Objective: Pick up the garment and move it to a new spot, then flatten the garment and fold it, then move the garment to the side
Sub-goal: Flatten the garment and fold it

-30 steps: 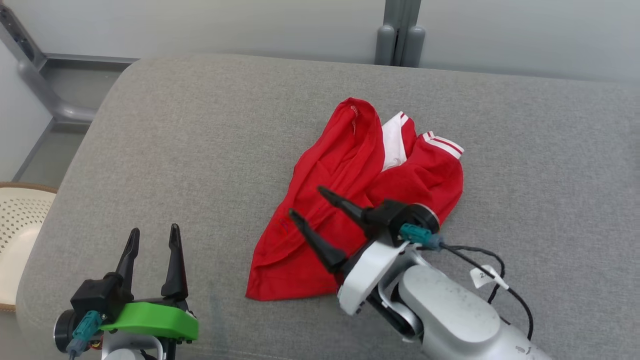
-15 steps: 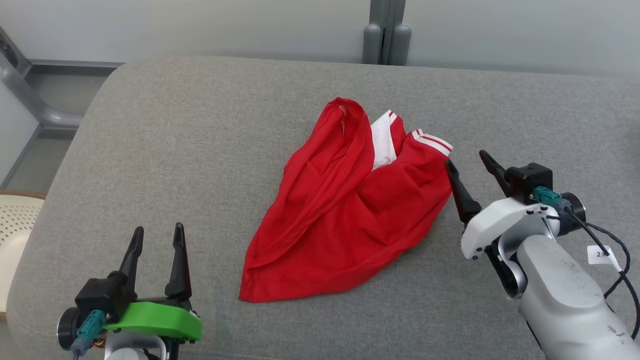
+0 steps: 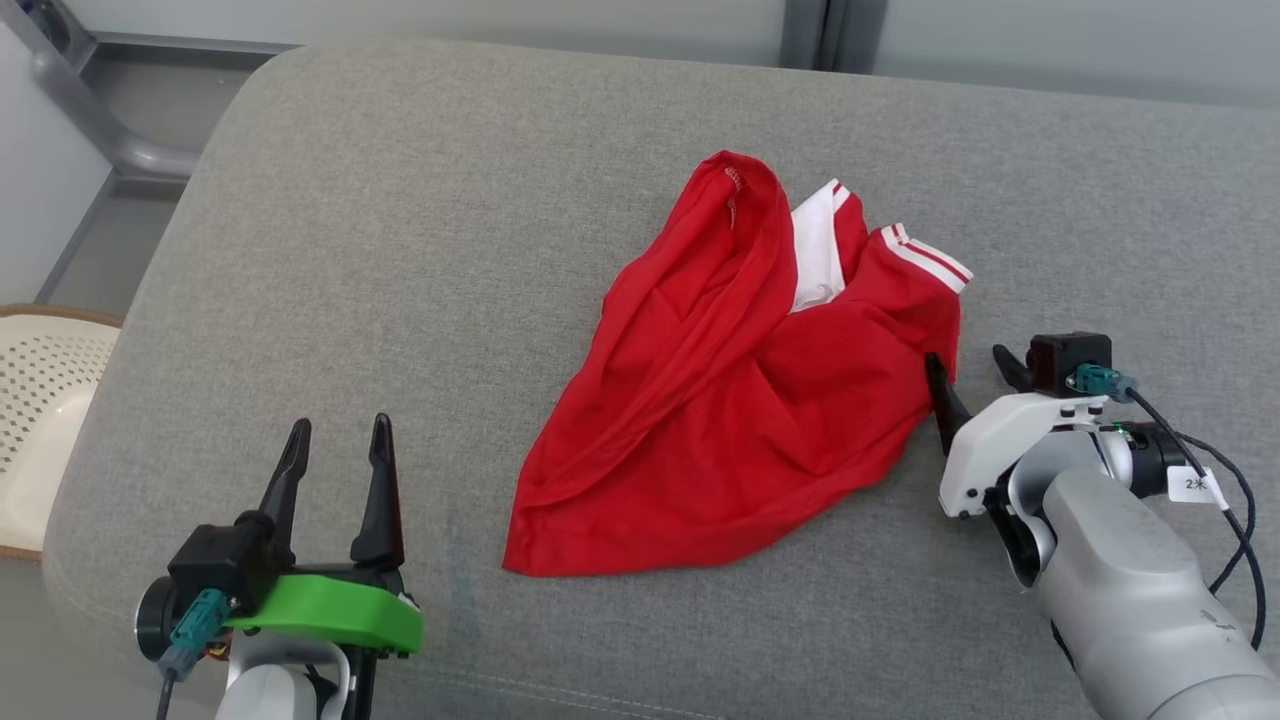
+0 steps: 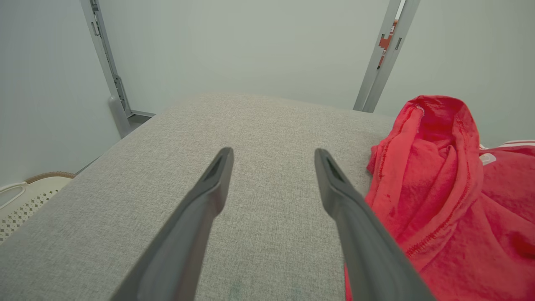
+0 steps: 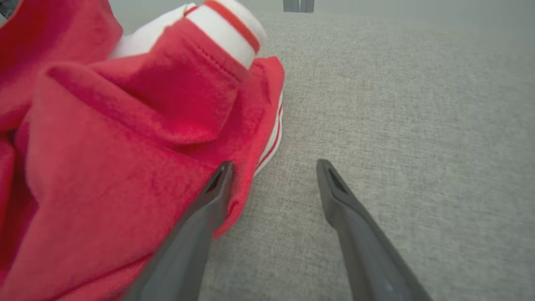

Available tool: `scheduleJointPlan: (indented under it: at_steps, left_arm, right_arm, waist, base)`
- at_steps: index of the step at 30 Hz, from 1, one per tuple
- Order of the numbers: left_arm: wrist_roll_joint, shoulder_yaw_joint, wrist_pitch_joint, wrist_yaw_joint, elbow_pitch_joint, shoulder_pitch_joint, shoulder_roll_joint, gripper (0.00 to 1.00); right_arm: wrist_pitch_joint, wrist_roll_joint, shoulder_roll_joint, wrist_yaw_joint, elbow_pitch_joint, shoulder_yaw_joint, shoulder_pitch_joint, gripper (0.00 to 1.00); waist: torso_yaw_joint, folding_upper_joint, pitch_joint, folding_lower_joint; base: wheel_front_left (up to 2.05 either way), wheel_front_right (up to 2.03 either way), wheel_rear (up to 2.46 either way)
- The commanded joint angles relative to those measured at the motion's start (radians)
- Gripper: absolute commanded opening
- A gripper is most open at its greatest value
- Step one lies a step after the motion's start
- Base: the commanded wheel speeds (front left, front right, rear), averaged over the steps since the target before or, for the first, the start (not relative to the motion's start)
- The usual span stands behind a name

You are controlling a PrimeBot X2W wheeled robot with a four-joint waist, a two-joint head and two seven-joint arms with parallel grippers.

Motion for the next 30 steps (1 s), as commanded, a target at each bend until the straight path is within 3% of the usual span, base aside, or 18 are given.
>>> scheduleJointPlan:
  at_steps: [1, 2, 3, 4, 5, 6, 8, 9, 19, 30]
  left_arm:
    - [-0.009, -0.005, -0.003, -0.005, 0.001, -0.017, -0.001, 1.0]
    - [-0.011, -0.009, -0.003, -0.004, 0.003, -0.02, -0.001, 1.0]
    - [-0.015, -0.013, -0.003, -0.004, 0.004, -0.023, -0.001, 1.0]
    - [-0.016, -0.015, -0.003, -0.004, 0.005, -0.024, -0.001, 1.0]
    - [-0.018, -0.018, -0.003, -0.004, 0.008, -0.027, -0.001, 1.0]
    - [-0.021, -0.021, -0.003, -0.003, 0.009, -0.028, -0.001, 1.0]
    - [-0.024, -0.026, -0.003, 0.001, 0.011, -0.032, -0.001, 1.0]
    - [-0.025, -0.027, -0.003, 0.003, 0.013, -0.033, -0.001, 1.0]
    - [-0.012, -0.002, -0.003, 0.005, 0.018, 0.008, -0.001, 1.0]
    - [-0.01, 0.018, -0.003, 0.011, 0.002, 0.052, 0.0, 1.0]
  right_arm:
    - [0.005, 0.012, 0.005, 0.0, 0.021, 0.0, -0.013, 1.0]
    - [0.009, 0.019, 0.01, 0.0, 0.041, 0.004, -0.019, 0.96]
    - [0.014, 0.027, 0.015, 0.0, 0.057, 0.009, -0.022, 0.7]
    - [0.019, 0.033, 0.019, 0.0, 0.067, 0.011, -0.024, 0.56]
    - [0.031, 0.045, 0.026, 0.0, 0.085, 0.017, -0.025, 0.44]
    - [0.036, 0.053, 0.029, 0.0, 0.093, 0.02, -0.026, 0.38]
    - [0.035, 0.07, 0.032, 0.0, 0.106, 0.029, -0.028, 0.07]
    - [0.033, 0.077, 0.032, 0.0, 0.11, 0.035, -0.028, 0.0]
    - [-0.018, 0.132, -0.014, 0.0, -0.014, 0.07, 0.021, 0.0]
    - [-0.018, 0.121, -0.08, 0.0, -0.449, -0.018, 0.287, 0.0]
  waist:
    - [0.013, 0.0, 0.013, -0.0001]
    - [0.015, 0.0, 0.016, -0.0001]
    - [0.017, 0.0, 0.018, -0.0001]
    - [0.018, 0.0, 0.019, -0.0001]
    - [0.02, 0.0, 0.021, -0.0001]
    - [0.021, 0.0, 0.022, -0.0001]
    - [0.022, 0.0, 0.022, -0.0001]
    - [0.021, 0.0, 0.021, -0.0001]
    - [-0.034, 0.0, -0.041, -0.0001]
    - [-0.118, 0.0, -0.079, -0.0001]
  base:
    - [0.0, 0.0, 0.0]
    - [0.0, 0.0, 0.0]
    - [0.0, 0.0, 0.0]
    - [0.0, 0.0, 0.0]
    - [0.0, 0.0, 0.0]
    - [0.0, 0.0, 0.0]
    - [0.0, 0.0, 0.0]
    - [0.0, 0.0, 0.0]
    - [0.0, 0.0, 0.0]
    - [0.0, 0.0, 0.0]
